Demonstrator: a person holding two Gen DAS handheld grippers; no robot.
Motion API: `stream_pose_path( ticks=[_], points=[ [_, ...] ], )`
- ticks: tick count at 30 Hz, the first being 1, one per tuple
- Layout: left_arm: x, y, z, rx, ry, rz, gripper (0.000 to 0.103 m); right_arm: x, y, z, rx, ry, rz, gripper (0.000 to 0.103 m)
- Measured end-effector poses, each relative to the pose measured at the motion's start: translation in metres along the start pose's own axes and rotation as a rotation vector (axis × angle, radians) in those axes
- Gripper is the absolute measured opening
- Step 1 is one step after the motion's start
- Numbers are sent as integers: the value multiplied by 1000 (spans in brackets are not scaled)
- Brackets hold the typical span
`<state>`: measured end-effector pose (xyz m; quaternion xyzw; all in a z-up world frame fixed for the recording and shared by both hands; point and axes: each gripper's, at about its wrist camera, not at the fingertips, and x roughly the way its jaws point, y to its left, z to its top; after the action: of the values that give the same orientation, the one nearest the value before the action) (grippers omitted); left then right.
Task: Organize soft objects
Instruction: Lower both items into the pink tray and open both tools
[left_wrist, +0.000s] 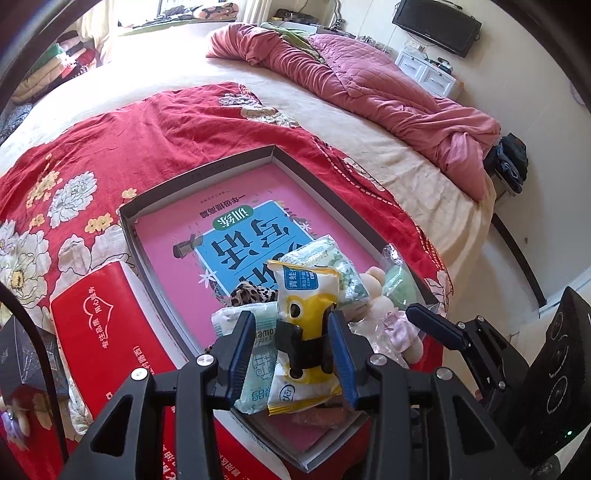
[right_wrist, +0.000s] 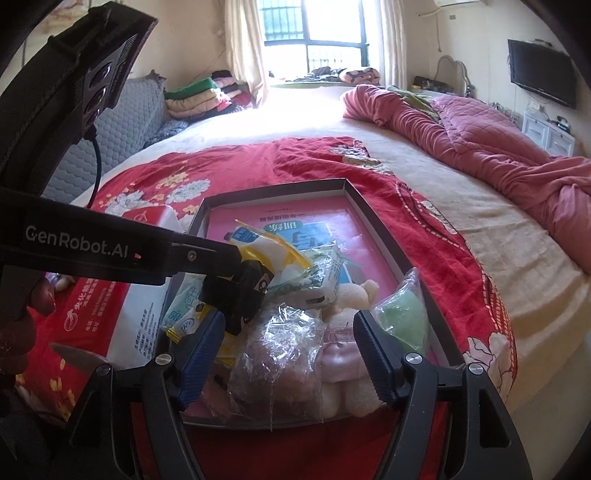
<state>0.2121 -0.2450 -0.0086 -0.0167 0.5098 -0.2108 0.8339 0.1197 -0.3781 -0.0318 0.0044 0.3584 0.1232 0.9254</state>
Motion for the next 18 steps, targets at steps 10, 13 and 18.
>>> stream_pose_path(
  ticks=[10,13,18],
  points=[
    [-14,2,-8,7,-16,16,41,-18,-7,8,71,-67,-27,77],
    [-15,3,-11,10,-16,23,42,-18,-8,8,84,-66,-34,77],
    [-18,3,-15,17,-22,45,48,-19,-11,8,103,-65,-58,77]
  ],
)
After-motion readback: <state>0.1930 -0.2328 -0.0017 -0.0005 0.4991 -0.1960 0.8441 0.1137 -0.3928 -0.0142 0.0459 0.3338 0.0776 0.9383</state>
